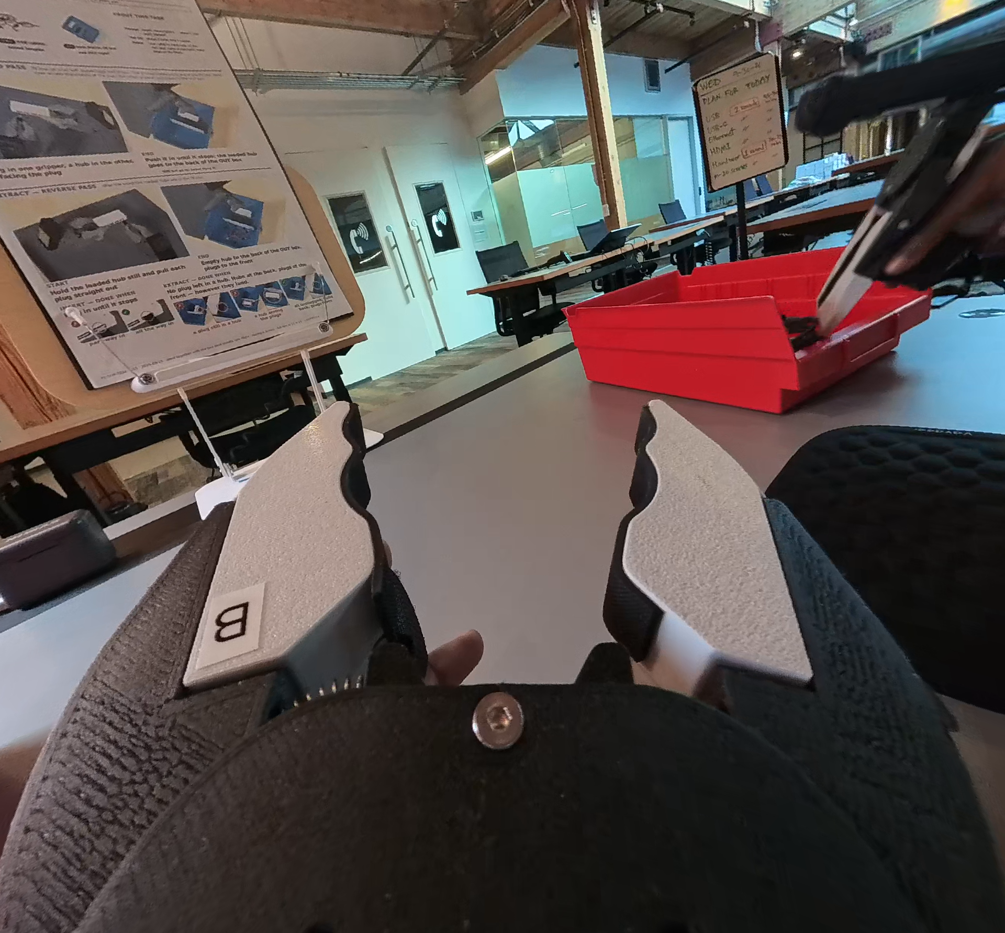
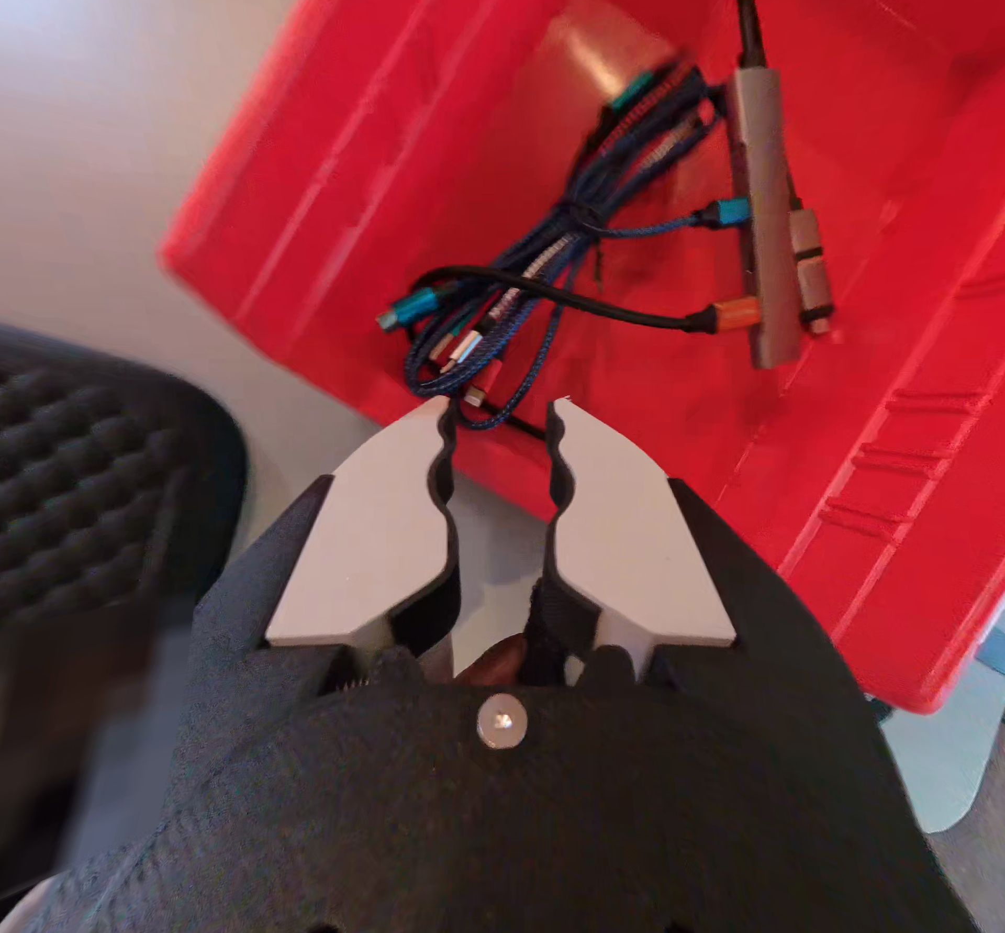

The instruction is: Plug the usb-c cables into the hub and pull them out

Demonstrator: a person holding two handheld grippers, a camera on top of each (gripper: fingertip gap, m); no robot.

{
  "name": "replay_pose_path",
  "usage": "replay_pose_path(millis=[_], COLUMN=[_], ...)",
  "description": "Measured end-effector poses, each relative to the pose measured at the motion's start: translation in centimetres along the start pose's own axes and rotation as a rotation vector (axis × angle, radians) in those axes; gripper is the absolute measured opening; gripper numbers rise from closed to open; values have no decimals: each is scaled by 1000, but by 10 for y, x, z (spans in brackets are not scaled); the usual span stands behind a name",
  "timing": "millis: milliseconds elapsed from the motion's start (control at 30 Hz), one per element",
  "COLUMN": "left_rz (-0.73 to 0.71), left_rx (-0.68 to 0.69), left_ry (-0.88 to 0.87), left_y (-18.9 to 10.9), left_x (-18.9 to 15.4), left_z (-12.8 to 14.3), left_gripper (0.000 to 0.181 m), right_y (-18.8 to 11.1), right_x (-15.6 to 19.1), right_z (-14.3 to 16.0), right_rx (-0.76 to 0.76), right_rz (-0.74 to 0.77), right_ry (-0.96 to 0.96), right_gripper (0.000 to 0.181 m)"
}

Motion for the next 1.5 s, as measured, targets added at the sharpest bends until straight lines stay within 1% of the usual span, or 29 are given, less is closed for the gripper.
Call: replay_pose_path(millis=[67,167,233,267,300,367,433,467,500,533,567,600,633,667,700,733,833,867,900,933,967,1000,1033,1167,1200,1267,1300,1400,1500], left_rz=[0,1,3,3,3,3,3,4,4,4,4,4,4,3,3,3,4,4,4,4,3,2,2,1,1,4,7,24,10], left_rx=[1,5,7,7,7,8,8,6,5,4,3,3,3,4,6,8,11,11,11,11,9,6,5,4,3,-6,-12,-42,-116], left_ry=[3,8,10,11,10,9,11,12,12,12,11,12,13,14,16,19,27,28,27,25,23,20,17,18,20,23,20,-36,-83], left_y=[0,1,1,1,1,1,1,1,1,1,1,1,1,1,1,1,2,2,2,2,1,1,1,1,0,-1,-2,-9,-24], left_x=[0,0,-1,-1,-1,0,-1,-1,-1,-1,-1,-1,-1,-1,-1,-1,-2,-3,-3,-2,-2,-2,-2,-2,-3,-3,-3,2,18], left_z=[0,0,0,0,0,0,0,0,0,0,0,0,0,0,0,0,0,0,0,0,0,0,0,0,-1,-1,-2,-10,-29], left_gripper=[95,94,94,94,94,93,93,93,93,93,93,93,93,93,93,93,93,93,93,93,93,93,93,93,93,93,93,93,92], right_y=[12,26,23,17,8,-10,-23,-27,-29,-28,-25,-22,-18,-14,-10,-8,-1,1,4,6,7,7,7,11,11,5,-3,-34,-54], right_x=[-10,-22,-23,-21,-17,-4,13,22,29,34,38,40,42,46,50,54,54,53,53,52,53,54,54,47,47,47,48,57,78], right_z=[-4,-7,-9,-10,-11,-13,-14,-15,-15,-16,-17,-17,-18,-18,-19,-21,-24,-25,-24,-24,-23,-22,-22,-20,-19,-20,-21,-27,-35], right_rx=[19,38,-24,-100,-196,-413,-634,-713,-748,-733,-678,-605,-521,-422,-359,-335,-322,-325,-329,-336,-351,-372,-391,-381,-391,-454,-531,-872,-1254], right_rz=[48,123,182,210,220,168,54,-6,-37,-36,-5,46,96,98,64,58,159,169,167,159,127,95,94,175,170,150,145,107,-96], right_ry=[51,102,122,130,138,150,124,98,81,69,52,27,10,3,-4,-14,-11,-5,-5,-7,-12,-21,-28,8,21,43,49,68,75], right_gripper=[20,17,17,20,28,53,86,99,108,117,126,128,126,117,119,113,104,96,83,75,63,47,38,14,16,30,41,81,116])
Point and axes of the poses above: each gripper's, where its closed fingertips meet, y out along the fingers, z out of its underside, x = y × z across the jaws, the point moved 10 cm from there along -y, back along the fingers, and after that the axes turned 10 degrees about x, right-handed, at the moved point
